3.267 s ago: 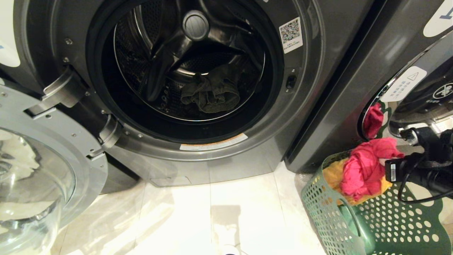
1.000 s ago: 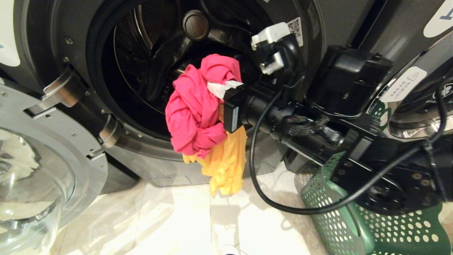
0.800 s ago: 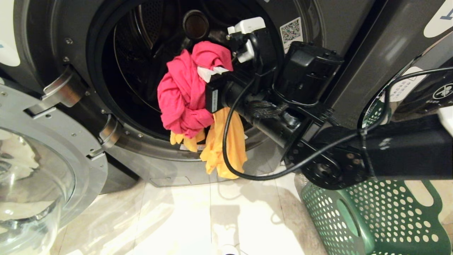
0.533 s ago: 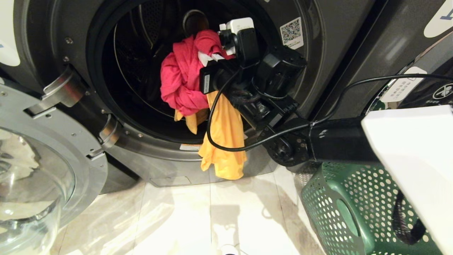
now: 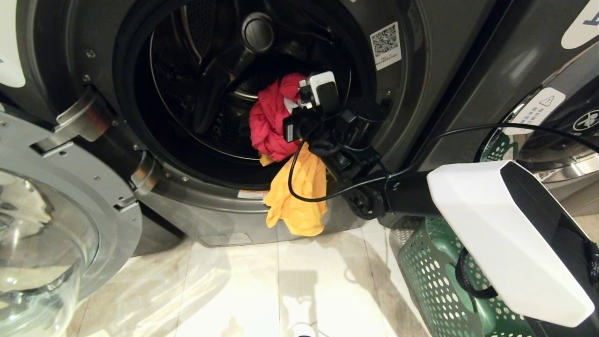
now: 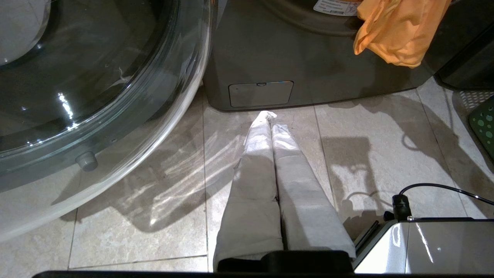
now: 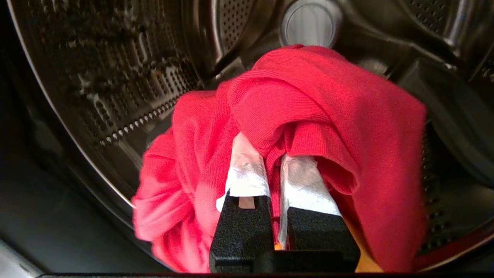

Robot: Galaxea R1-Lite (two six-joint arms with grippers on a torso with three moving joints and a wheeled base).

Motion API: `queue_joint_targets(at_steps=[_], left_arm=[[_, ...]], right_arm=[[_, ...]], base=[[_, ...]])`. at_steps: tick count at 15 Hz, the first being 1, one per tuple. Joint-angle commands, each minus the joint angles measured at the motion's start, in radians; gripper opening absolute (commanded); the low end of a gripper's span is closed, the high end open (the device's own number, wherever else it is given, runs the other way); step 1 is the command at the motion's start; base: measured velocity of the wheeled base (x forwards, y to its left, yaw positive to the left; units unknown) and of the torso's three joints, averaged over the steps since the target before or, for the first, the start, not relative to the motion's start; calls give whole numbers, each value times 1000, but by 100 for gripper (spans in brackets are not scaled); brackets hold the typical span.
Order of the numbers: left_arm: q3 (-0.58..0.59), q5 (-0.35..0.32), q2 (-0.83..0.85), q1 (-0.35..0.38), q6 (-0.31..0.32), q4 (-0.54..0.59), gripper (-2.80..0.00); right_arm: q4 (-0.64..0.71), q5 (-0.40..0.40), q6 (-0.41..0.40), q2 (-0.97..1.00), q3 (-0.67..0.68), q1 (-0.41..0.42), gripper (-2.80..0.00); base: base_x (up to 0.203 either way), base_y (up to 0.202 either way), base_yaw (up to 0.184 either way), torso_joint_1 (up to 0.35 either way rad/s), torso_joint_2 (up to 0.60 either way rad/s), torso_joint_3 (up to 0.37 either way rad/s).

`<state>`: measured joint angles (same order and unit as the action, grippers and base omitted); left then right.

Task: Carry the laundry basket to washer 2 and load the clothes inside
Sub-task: Place the clothes into the washing machine

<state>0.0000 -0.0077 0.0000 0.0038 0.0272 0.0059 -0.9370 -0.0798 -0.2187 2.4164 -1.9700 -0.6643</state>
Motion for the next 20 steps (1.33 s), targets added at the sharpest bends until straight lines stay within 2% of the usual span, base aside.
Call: queue_joint_targets(at_steps=[1, 3, 10, 11, 18, 20], left_arm=[[0, 0, 2, 1, 0, 0, -280], [0, 0, 2, 1, 0, 0, -280], [0, 0, 2, 1, 0, 0, -280], [0, 0, 2, 1, 0, 0, -280], [0, 0, 2, -1, 0, 0, -280], [0, 0, 2, 0, 0, 0, -280]], right_arm=[[-18, 6, -21, 4, -1, 0, -280], [-64, 4, -102, 2, -1, -14, -280], [-123, 15, -118, -10, 0, -75, -280], [-147, 24, -136, -8, 2, -76, 0], [-141, 20, -131, -8, 13, -77, 0], [-70, 20, -108, -36, 66, -76, 0]], base=[[0, 0, 0, 0, 0, 0], [0, 0, 0, 0, 0, 0], [0, 0, 0, 0, 0, 0], [0, 0, 0, 0, 0, 0], [0, 0, 0, 0, 0, 0], [0, 0, 0, 0, 0, 0]])
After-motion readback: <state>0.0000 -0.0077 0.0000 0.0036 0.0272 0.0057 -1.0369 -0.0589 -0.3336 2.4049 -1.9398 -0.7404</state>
